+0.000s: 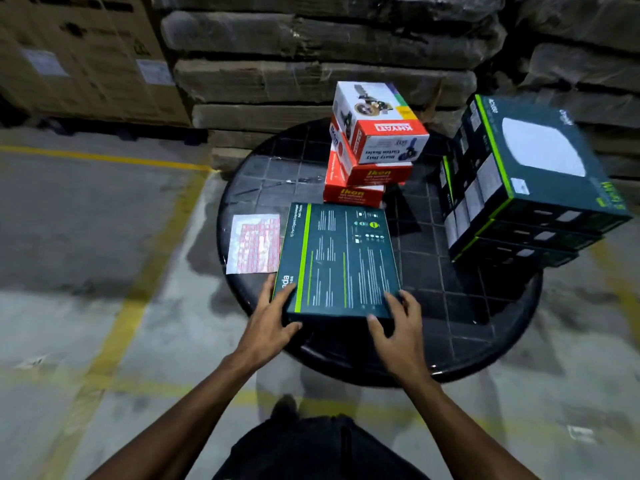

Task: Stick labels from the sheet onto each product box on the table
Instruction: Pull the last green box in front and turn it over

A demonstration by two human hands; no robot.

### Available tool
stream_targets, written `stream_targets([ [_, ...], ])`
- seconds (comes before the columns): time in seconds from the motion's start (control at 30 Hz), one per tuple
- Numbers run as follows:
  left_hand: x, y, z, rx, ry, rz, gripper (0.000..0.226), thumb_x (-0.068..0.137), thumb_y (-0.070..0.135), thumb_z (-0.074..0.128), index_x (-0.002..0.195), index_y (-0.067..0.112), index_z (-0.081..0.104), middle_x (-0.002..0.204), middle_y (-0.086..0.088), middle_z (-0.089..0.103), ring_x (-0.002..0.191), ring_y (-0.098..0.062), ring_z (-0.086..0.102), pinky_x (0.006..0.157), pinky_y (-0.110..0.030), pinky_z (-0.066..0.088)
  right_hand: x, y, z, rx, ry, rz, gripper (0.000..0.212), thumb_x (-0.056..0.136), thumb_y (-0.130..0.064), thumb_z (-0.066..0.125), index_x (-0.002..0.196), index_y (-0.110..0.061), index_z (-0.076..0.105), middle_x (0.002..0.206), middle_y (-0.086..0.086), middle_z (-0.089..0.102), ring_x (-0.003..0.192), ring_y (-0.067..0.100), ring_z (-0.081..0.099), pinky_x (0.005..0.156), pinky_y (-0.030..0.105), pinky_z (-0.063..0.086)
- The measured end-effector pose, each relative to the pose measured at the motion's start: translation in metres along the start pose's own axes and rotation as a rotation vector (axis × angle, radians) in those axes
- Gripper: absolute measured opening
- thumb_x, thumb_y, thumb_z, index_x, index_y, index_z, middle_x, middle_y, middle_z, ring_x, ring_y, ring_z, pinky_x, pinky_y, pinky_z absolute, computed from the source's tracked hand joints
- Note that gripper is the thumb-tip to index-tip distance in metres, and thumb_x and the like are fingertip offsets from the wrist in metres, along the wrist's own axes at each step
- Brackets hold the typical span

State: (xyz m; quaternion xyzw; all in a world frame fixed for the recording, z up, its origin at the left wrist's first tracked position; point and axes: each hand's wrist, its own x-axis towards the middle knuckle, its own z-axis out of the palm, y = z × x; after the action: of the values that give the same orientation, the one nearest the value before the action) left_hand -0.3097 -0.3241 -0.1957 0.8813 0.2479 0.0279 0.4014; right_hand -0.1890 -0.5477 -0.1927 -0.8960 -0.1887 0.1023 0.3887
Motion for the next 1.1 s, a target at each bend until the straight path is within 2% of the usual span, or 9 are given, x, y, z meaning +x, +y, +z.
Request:
stream_targets([
  [0.07,-0.005,-0.011,0.011,0.011,-0.029,-0.028,0.075,0.080,0.016,0.077,0.145,0.015,0.040,0.161,-0.011,0.011,0.147,-0.024,0.020,0.112,-0.022,0.022,-0.005,0.009,0.007,-0.059,-0.125,0.067,0.060,0.093,-0.040,0.061,0.145,-0.016,0.044,0.159,0.007,0.017,0.146,0.025,0.021,0.113,0.033,0.025],
  [0.13,-0.014,-0.019,0.017,0.006,-0.033,-0.054,0.068,0.081,0.023,0.078,0.141,0.015,0.047,0.158,-0.008,0.020,0.142,-0.021,0.032,0.109,-0.021,0.027,-0.011,0.017,0.009,-0.100,-0.205,0.108,0.056,0.094,-0.039,0.059,0.144,-0.020,0.044,0.161,0.005,0.013,0.146,0.024,0.021,0.113,0.035,0.027],
  [0.23,-0.028,-0.025,0.021,-0.021,0.000,-0.064,0.056,0.082,0.030,0.077,0.132,0.017,0.056,0.149,-0.001,0.033,0.128,-0.015,0.046,0.104,-0.023,0.039,-0.017,0.024,0.008,-0.160,-0.213,0.091,0.045,0.094,-0.036,0.060,0.135,-0.019,0.052,0.154,0.008,0.023,0.137,0.027,0.035,0.106,0.037,0.038],
  [0.37,-0.022,-0.022,0.019,0.042,0.054,-0.107,0.048,0.088,0.031,0.070,0.131,0.017,0.055,0.136,-0.002,0.043,0.121,-0.018,0.051,0.095,-0.020,0.035,-0.005,0.022,0.004,-0.211,-0.214,0.084,0.041,0.094,-0.034,0.059,0.133,-0.023,0.049,0.141,0.006,0.031,0.122,0.027,0.047,0.092,0.037,0.046],
  [0.43,-0.010,-0.015,0.019,0.058,0.068,-0.123,0.049,0.090,0.028,0.066,0.134,0.014,0.051,0.133,-0.006,0.044,0.121,-0.023,0.051,0.095,-0.024,0.037,0.006,0.019,0.001,-0.231,-0.264,0.089,0.045,0.096,-0.037,0.056,0.137,-0.025,0.042,0.141,0.007,0.030,0.122,0.028,0.046,0.091,0.039,0.047],
  [0.57,0.024,0.004,0.017,0.040,0.054,-0.213,0.057,0.093,0.030,0.061,0.143,0.013,0.040,0.141,-0.013,0.040,0.127,-0.028,0.046,0.103,-0.034,0.036,0.033,0.018,-0.003,-0.229,-0.341,0.107,0.053,0.095,-0.040,0.055,0.142,-0.028,0.034,0.141,0.009,0.031,0.124,0.032,0.045,0.096,0.045,0.047],
  [0.73,0.073,0.014,0.010,0.036,0.048,-0.261,0.064,0.096,0.035,0.056,0.151,0.016,0.027,0.150,-0.014,0.034,0.136,-0.029,0.037,0.109,-0.038,0.030,0.079,0.010,-0.001,-0.242,-0.371,0.137,0.059,0.096,-0.040,0.054,0.147,-0.028,0.027,0.142,0.013,0.032,0.126,0.035,0.043,0.098,0.047,0.044],
  [0.93,0.148,0.008,-0.005,0.013,-0.001,-0.275,0.075,0.095,0.040,0.057,0.154,0.020,0.016,0.154,-0.013,0.032,0.138,-0.031,0.036,0.109,-0.040,0.031,0.152,-0.005,0.014,-0.185,-0.329,0.257,0.078,0.095,-0.043,0.055,0.155,-0.027,0.007,0.148,0.018,0.028,0.132,0.038,0.038,0.103,0.050,0.038],
  [1.1,0.208,0.005,-0.013,0.022,-0.038,-0.296,0.082,0.087,0.060,0.053,0.152,0.029,0.014,0.148,-0.014,0.043,0.130,-0.037,0.046,0.104,-0.048,0.040,0.216,-0.017,0.023,-0.104,-0.279,0.438,0.096,0.087,-0.056,0.062,0.155,-0.030,-0.002,0.152,0.021,0.025,0.137,0.040,0.034,0.111,0.051,0.033],
])
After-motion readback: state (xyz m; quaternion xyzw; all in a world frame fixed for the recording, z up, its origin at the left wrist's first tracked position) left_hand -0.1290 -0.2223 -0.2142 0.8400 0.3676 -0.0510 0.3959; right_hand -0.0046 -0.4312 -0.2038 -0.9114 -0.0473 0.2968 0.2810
